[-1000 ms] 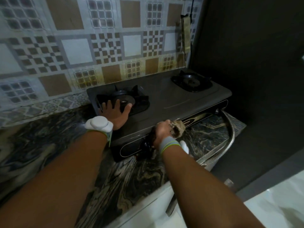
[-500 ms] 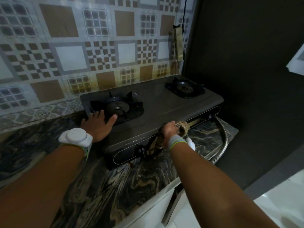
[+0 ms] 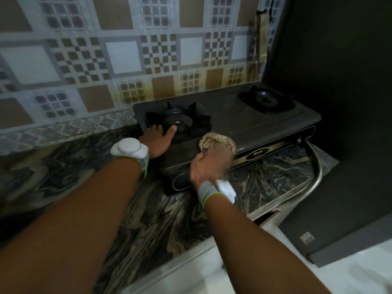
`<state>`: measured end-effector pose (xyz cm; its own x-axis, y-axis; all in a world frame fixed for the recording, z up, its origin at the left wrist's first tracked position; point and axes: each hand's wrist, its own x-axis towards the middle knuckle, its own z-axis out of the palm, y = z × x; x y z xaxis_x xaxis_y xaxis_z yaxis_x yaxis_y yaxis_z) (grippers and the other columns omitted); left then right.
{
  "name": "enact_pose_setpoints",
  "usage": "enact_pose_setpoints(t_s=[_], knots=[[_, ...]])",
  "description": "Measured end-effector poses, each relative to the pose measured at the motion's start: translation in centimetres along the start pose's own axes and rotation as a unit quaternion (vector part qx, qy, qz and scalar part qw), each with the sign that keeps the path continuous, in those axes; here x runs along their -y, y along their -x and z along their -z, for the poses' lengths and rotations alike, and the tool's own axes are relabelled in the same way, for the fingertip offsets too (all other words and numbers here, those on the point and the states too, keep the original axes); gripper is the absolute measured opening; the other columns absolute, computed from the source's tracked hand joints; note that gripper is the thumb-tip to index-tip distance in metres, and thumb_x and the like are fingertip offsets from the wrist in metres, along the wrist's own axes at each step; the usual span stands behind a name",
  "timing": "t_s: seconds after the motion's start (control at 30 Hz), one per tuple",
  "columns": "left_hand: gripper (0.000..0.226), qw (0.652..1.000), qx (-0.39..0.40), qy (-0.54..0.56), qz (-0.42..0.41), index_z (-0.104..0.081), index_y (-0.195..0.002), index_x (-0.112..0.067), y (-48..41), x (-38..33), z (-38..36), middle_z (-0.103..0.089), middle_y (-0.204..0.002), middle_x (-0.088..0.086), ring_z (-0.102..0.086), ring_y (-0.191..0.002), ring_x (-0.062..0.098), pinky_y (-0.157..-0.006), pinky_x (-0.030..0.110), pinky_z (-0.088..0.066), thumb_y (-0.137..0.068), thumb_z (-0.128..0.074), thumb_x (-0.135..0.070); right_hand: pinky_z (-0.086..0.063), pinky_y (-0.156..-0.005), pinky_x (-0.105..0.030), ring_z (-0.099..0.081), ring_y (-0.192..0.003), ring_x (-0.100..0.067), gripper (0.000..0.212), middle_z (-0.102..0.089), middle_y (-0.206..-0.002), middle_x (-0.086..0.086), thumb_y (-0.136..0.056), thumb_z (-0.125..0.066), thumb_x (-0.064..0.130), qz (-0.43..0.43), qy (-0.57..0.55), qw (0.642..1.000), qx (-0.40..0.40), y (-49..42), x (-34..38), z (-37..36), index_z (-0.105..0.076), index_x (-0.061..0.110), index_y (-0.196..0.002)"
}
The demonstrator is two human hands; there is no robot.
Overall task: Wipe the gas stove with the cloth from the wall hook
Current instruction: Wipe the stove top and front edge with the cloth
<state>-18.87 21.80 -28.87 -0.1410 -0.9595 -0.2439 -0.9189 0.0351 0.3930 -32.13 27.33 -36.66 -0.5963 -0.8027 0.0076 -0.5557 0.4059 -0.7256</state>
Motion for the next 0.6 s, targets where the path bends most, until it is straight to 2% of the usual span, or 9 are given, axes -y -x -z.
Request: enact_pose_setpoints(t_s=[0.07,0.17,0.23,0.3,0.33,0.4,0.43,0.5,0.6], knots=[[0.089,1.0,0.011,0.014,0.0,-0.002,-0.155,-0.015,1.1,0.3,0.1,0.001,-0.165,0.004,-0.002,-0.152,0.024,-0.123,0.044,-0.007,-0.088,-0.009,-0.073,-0.013,-0.12,-0.043,-0.011,-0.148,-0.038,0.054,0.004,-0.163,-0.014,-0.097,-0.033,0.03,0.008,-0.051,0.999,0.004,3.1,0.0,-0.1,-0.027,0.027,-0.15],[0.087,1.0,0.013,0.015,0.01,-0.003,-0.155,-0.013,2.7,0.5,-0.1,-0.001,-0.165,0.006,-0.001,-0.152,0.027,-0.123,0.04,-0.006,-0.09,-0.01,-0.071,-0.029,-0.115,-0.05,-0.023,-0.144,-0.037,0.065,-0.004,-0.161,-0.005,-0.09,-0.031,0.036,0.045,-0.132,0.99,0.008,5.8,-0.6,0.1,-0.02,0.023,-0.153],[0.086,1.0,0.013,0.009,0.013,-0.004,-0.155,-0.013,3.5,0.6,0.1,-0.002,-0.165,0.007,-0.002,-0.152,0.028,-0.122,0.041,-0.005,-0.09,-0.01,-0.07,-0.029,-0.116,-0.049,-0.023,-0.144,-0.038,0.063,-0.007,-0.161,-0.005,-0.09,-0.033,0.035,0.06,-0.111,0.992,0.019,5.9,-1.6,0.0,-0.025,0.022,-0.152],[0.086,1.0,0.012,0.0,0.007,-0.004,-0.155,-0.013,4.4,0.7,0.5,-0.002,-0.165,0.007,-0.002,-0.152,0.029,-0.121,0.042,-0.005,-0.091,-0.009,-0.07,-0.026,-0.119,-0.044,-0.022,-0.144,-0.041,0.049,-0.009,-0.16,-0.017,-0.097,-0.036,0.029,0.074,-0.036,0.996,0.035,6.4,-2.7,0.1,-0.037,0.02,-0.145],[0.086,1.0,0.014,0.0,0.002,-0.004,-0.155,-0.013,4.5,0.7,0.7,-0.002,-0.165,0.007,-0.002,-0.152,0.029,-0.121,0.042,-0.005,-0.09,-0.009,-0.07,-0.028,-0.117,-0.042,-0.027,-0.142,-0.042,0.041,-0.017,-0.157,-0.023,-0.098,-0.037,0.026,0.073,-0.022,0.997,0.03,6.7,-3.1,0.2,-0.045,0.015,-0.137],[0.086,1.0,0.014,-0.003,-0.004,-0.004,-0.155,-0.013,4.5,0.7,0.9,-0.002,-0.165,0.007,-0.001,-0.152,0.029,-0.121,0.042,-0.005,-0.09,-0.008,-0.07,-0.034,-0.11,-0.039,-0.038,-0.134,-0.04,0.032,-0.036,-0.146,-0.025,-0.098,-0.037,0.018,0.056,-0.017,0.998,0.03,7.2,-3.8,0.4,-0.051,0.007,-0.125],[0.087,1.0,0.011,-0.007,-0.006,-0.004,-0.155,-0.013,4.5,0.6,1.0,-0.003,-0.165,0.007,-0.001,-0.152,0.03,-0.122,0.042,-0.005,-0.09,-0.008,-0.07,-0.035,-0.108,-0.039,-0.039,-0.132,-0.038,0.033,-0.039,-0.144,-0.022,-0.098,-0.035,0.016,0.043,-0.015,0.998,0.04,7.3,-3.8,0.5,-0.048,0.006,-0.127],[0.088,1.0,0.014,-0.012,-0.011,-0.005,-0.155,-0.013,4.4,0.4,0.7,-0.003,-0.165,0.007,0.0,-0.152,0.029,-0.123,0.043,-0.004,-0.089,-0.008,-0.072,-0.036,-0.105,-0.04,-0.043,-0.13,-0.037,0.037,-0.042,-0.143,-0.021,-0.101,-0.03,0.017,-0.036,-0.038,0.996,0.075,7.6,-3.3,1.4,-0.042,0.004,-0.133],[0.088,1.0,0.007,-0.013,-0.027,-0.006,-0.155,-0.015,4.1,0.2,0.0,-0.003,-0.165,0.007,0.0,-0.152,0.028,-0.123,0.045,-0.005,-0.088,-0.007,-0.073,-0.037,-0.104,-0.038,-0.048,-0.129,-0.039,0.038,-0.049,-0.139,-0.025,-0.102,-0.03,0.019,-0.133,-0.143,0.979,0.064,6.1,-1.7,2.1,-0.044,0.001,-0.133]])
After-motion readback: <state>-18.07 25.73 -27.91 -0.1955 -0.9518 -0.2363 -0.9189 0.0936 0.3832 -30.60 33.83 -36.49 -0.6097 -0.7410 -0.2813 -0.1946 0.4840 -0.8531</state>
